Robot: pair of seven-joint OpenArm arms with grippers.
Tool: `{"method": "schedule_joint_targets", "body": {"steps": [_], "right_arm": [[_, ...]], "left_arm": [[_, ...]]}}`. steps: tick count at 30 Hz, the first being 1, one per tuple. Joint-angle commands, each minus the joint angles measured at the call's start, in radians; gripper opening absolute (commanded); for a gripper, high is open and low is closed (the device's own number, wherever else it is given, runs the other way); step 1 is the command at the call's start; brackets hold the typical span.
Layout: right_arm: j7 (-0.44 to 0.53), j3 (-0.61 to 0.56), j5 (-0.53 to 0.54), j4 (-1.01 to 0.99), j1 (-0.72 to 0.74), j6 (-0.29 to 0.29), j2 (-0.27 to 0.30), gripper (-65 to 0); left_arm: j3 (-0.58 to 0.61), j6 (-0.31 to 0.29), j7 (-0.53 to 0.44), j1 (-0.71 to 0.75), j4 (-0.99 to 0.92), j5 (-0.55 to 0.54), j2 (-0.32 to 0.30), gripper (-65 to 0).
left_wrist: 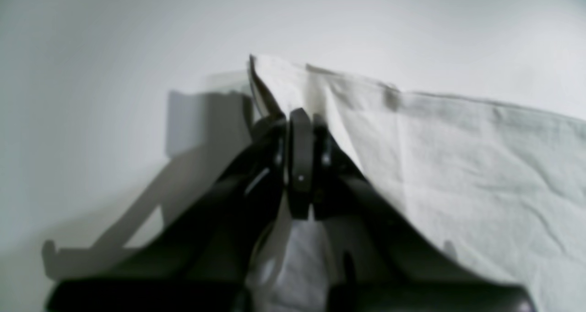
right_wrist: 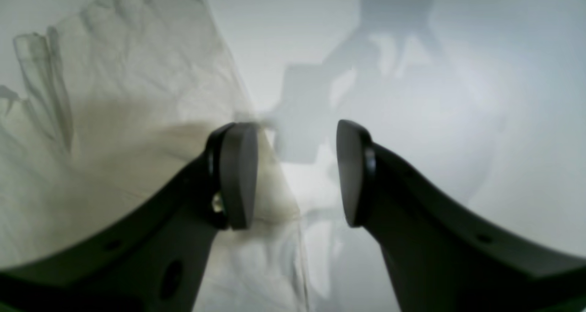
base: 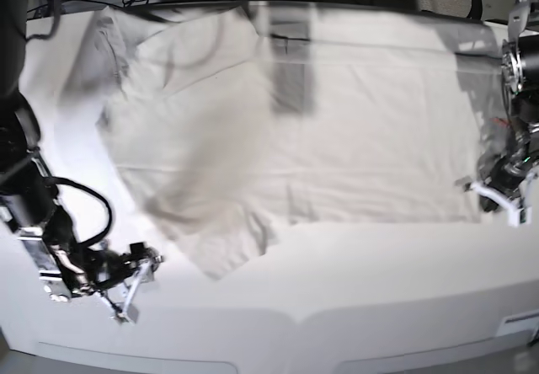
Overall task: Fold the T-shirt properly
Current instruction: 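Grasp the hem corners with the right and left grippers, then lift the hem and fold it over toward the collar with both grippers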
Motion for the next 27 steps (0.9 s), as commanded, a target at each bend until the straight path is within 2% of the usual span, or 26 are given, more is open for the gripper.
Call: {"method": "schedule_joint_targets", "body": {"steps": [1,4,8,17,22,27], "right_arm": [[0.011,0.000,0.010,-0.026,0.048,0.021,-0.014,-36.4],[0.011,-0.001,-0.011,-0.121,0.051,0.037,-0.078,-36.4],[0.043,0.001,-0.119,-0.224,0.047,0.038,-0.137,-36.4],[0.066,0.002,-0.164,-0.274,0.035,0.048,-0.163,-36.4],[0.012,0.002,-0.164,-0.274,0.002,0.113,-0.182,-36.4],[-0.036,0.002,-0.160,-0.274,-0.002,0.125,-0.204,-38.2]], "left_arm": [[0.001,0.004,0.077,-0.002,-0.005,0.031,-0.004,-65.0],[0.001,0.004,0.077,-0.002,-0.005,0.030,-0.003,-65.0],[0.001,0.004,0.074,-0.002,-0.005,0.030,-0.004,-65.0],[0.001,0.004,0.038,0.012,-0.005,0.026,-0.003,-65.0],[0.001,0.004,0.000,0.031,-0.005,0.027,-0.004,-65.0],[0.001,0.004,0.002,0.034,-0.005,0.027,-0.004,-65.0]]}}
